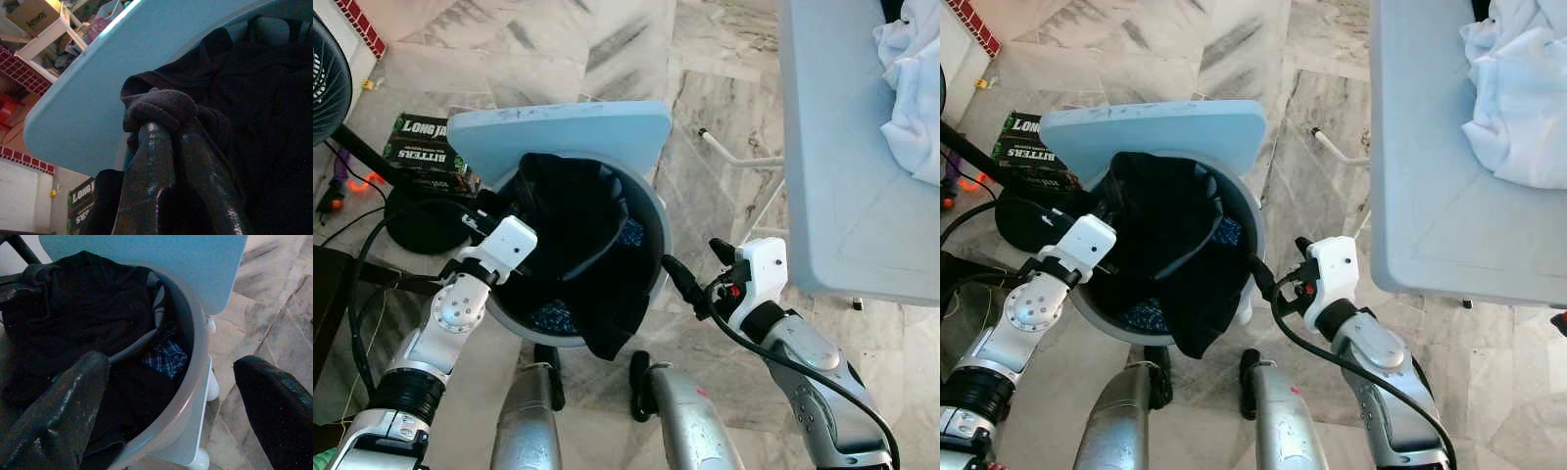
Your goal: Hang hanger
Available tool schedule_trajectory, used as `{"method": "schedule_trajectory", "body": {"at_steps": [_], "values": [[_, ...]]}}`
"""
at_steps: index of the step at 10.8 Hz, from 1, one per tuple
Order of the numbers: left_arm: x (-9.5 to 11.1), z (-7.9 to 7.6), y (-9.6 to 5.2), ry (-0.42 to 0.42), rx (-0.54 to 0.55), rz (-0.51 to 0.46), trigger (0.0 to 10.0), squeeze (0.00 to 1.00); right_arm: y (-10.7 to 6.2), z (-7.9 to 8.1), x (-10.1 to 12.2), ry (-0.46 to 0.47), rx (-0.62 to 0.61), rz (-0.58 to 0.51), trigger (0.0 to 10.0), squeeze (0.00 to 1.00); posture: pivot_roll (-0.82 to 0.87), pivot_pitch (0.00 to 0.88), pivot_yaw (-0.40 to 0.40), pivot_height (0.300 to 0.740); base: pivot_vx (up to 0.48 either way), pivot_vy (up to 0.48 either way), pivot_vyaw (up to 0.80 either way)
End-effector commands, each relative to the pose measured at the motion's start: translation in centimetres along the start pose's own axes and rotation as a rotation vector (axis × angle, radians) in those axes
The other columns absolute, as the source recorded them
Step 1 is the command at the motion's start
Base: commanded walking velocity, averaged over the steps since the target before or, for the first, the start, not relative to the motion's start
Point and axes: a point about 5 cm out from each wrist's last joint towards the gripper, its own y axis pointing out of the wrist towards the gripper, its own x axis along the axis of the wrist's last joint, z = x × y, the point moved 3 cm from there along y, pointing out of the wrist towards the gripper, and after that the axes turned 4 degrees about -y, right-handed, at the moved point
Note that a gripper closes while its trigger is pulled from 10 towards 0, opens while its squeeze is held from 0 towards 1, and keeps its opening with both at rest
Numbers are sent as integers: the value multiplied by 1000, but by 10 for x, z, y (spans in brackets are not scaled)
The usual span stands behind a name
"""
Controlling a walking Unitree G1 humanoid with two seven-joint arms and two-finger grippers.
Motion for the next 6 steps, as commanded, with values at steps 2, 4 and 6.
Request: {"method": "schedule_trajectory", "body": {"at_steps": [2, 4, 6], "values": [[-6, -9, -7, 2, -29, 20, 0, 0, -4, 2, -5, 0, -2, 22, 10000, 0, -80, 436, -76, 740, 0, 0, 0], [-6, -9, -7, 2, -29, 20, 0, 0, -4, 2, -5, 0, -2, 22, 10000, 0, -80, 436, -76, 740, 0, 0, 0], [39, -61, -43, -170, 33, -70, 0, 0, 4, 0, 1, -14, -27, -27, 10000, 0, -46, 430, -72, 740, 0, 0, 0]]}}
